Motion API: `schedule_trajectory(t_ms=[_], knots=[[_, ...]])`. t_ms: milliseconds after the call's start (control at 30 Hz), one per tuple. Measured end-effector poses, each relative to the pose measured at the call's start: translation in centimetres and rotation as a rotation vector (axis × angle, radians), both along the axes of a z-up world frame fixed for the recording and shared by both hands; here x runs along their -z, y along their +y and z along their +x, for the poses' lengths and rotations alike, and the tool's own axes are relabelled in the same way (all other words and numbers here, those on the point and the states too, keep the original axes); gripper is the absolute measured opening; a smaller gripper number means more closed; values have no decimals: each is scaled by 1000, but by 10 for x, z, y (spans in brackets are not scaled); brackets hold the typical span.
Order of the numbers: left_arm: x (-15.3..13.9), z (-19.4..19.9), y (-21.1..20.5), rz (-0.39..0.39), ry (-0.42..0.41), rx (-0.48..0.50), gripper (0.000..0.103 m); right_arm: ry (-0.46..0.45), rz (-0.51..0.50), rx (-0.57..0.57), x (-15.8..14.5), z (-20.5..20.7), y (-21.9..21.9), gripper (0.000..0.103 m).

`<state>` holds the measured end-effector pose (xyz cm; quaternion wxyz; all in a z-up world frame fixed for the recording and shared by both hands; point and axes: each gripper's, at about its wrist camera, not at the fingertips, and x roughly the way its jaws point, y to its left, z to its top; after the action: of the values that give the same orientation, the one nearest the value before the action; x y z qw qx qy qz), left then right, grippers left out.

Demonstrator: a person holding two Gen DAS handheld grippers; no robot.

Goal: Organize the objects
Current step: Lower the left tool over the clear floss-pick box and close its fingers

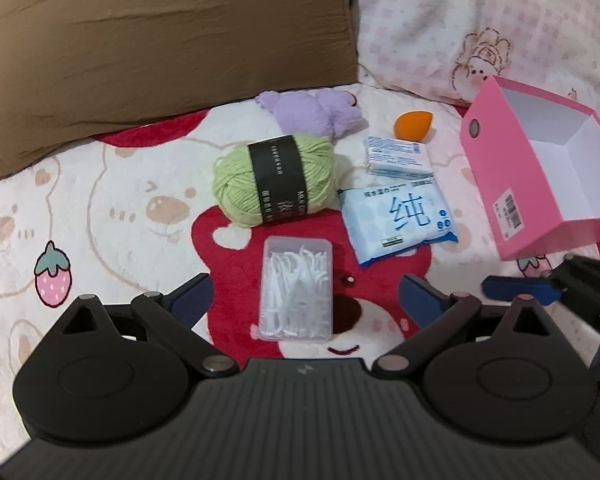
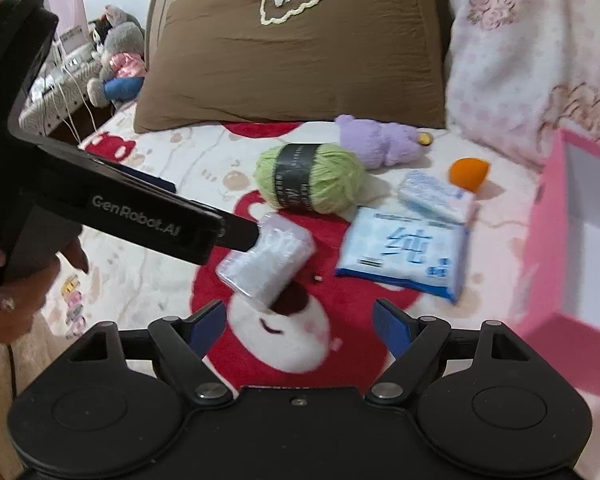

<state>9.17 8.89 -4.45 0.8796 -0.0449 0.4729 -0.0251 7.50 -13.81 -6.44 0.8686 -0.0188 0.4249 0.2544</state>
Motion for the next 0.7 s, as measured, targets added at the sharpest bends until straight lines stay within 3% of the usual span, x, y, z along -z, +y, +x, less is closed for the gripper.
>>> schedule_trajectory(t_ms=[133,300,433,633,700], knots=[[9,3,9,-26,3,-15,94,-7,56,-23,11,2,14,82],[21,5,9,-83,-8,-45,89,-50,29,-53,24,3,31,82],[25,7,3,-25,-24,-46,88,-65,12,-39,38,11,36,81],[48,17,24,-179,53,-115,77,-70,29,-53,48,16,39,81],[60,21,29,-223,88,-148,65,-79,24,-60,51,17,42,81]])
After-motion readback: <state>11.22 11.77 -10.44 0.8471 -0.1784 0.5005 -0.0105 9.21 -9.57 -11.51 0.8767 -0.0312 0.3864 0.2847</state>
